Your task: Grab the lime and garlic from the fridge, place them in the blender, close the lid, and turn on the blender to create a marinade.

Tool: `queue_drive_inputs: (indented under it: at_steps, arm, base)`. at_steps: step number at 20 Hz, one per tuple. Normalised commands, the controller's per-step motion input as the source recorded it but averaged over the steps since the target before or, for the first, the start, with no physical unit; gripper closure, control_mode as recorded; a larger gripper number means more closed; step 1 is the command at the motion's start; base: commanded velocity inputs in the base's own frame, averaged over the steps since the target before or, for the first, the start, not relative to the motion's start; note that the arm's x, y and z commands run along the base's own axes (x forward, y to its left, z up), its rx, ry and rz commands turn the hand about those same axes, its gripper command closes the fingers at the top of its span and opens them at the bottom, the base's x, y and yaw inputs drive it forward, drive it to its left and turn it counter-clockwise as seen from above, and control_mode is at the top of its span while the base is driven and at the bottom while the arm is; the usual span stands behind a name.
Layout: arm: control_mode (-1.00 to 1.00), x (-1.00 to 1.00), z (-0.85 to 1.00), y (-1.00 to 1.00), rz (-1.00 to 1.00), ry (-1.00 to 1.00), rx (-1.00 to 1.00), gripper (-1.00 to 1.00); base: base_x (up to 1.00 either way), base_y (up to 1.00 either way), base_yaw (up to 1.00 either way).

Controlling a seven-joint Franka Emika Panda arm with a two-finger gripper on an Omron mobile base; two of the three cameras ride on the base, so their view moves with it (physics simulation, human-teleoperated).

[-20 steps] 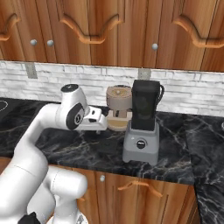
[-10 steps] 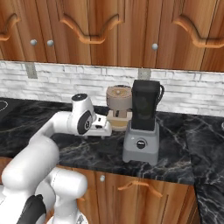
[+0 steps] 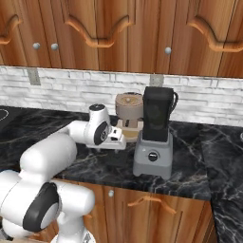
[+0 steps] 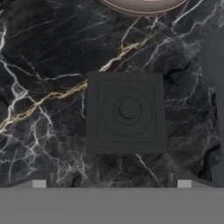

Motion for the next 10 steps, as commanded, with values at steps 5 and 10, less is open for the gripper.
queue_drive_inputs:
  at_steps: [5,10]
  arm:
    - [-1.00,0.27,-0.32,-0.01,0.00,0.02,0.00,-1.00]
    - [-1.00,0.11,-0.42,-0.12,0.00,0.00,0.00,-1.00]
  base:
    - [0.00,0.00,0.00]
    - [0.00,0.00,0.00]
